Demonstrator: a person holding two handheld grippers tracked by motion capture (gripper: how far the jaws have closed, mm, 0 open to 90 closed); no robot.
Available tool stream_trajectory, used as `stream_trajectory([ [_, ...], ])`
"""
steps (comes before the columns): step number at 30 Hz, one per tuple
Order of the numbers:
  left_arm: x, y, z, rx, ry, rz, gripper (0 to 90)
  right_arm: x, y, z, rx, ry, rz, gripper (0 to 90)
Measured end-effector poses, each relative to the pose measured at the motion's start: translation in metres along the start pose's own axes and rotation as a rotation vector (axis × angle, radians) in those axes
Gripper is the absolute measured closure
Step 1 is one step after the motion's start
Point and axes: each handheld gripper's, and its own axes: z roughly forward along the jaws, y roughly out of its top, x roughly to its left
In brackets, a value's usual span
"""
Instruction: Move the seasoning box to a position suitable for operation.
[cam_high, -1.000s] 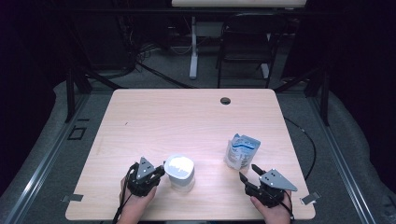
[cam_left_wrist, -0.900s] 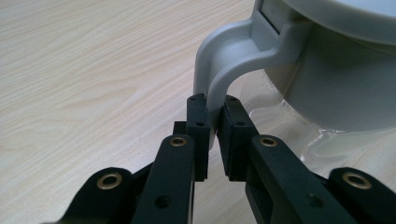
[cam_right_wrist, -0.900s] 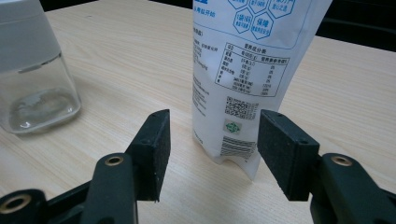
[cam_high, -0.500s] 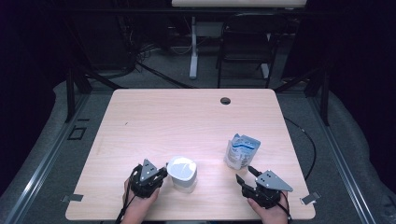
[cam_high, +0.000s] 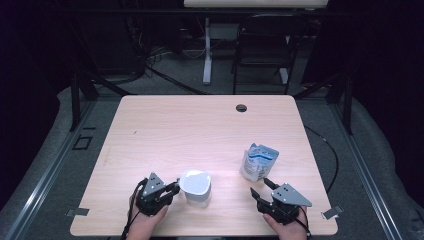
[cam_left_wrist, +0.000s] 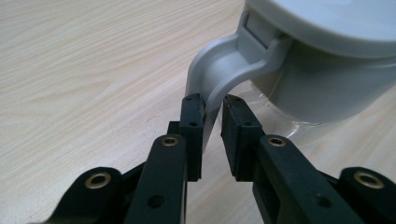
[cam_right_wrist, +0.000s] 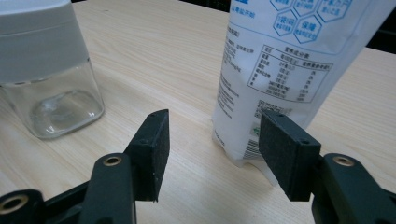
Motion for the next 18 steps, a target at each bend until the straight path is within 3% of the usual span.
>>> stream_trajectory([
  [7, -0.002, 0.002, -0.011, -0.039, -0.019, 0.021, 70.8, 0.011, 0.005, 0.001, -0.009, 0.030, -0.025, 43.5],
  [8, -0.002, 0.002, -0.013, -0.037, -0.024, 0.017, 65.9, 0.014, 0.005, 0.002, -0.011, 0.035, -0.029, 43.4],
  [11, 0.000, 0.002, -0.012, -0.038, -0.002, 0.018, 60.1, 0.020, 0.006, 0.005, -0.003, 0.062, -0.040, 43.0],
  [12, 0.002, 0.002, -0.012, -0.036, -0.006, 0.023, 58.0, 0.025, 0.006, 0.010, 0.017, 0.089, -0.047, 42.7],
  [14, 0.004, 0.001, -0.010, -0.048, -0.011, 0.040, 54.6, 0.030, 0.006, 0.014, 0.025, 0.099, -0.063, 42.7],
  [18, 0.008, 0.002, -0.006, -0.043, -0.033, 0.037, 54.5, 0.036, 0.006, 0.017, 0.029, 0.114, -0.077, 42.3],
])
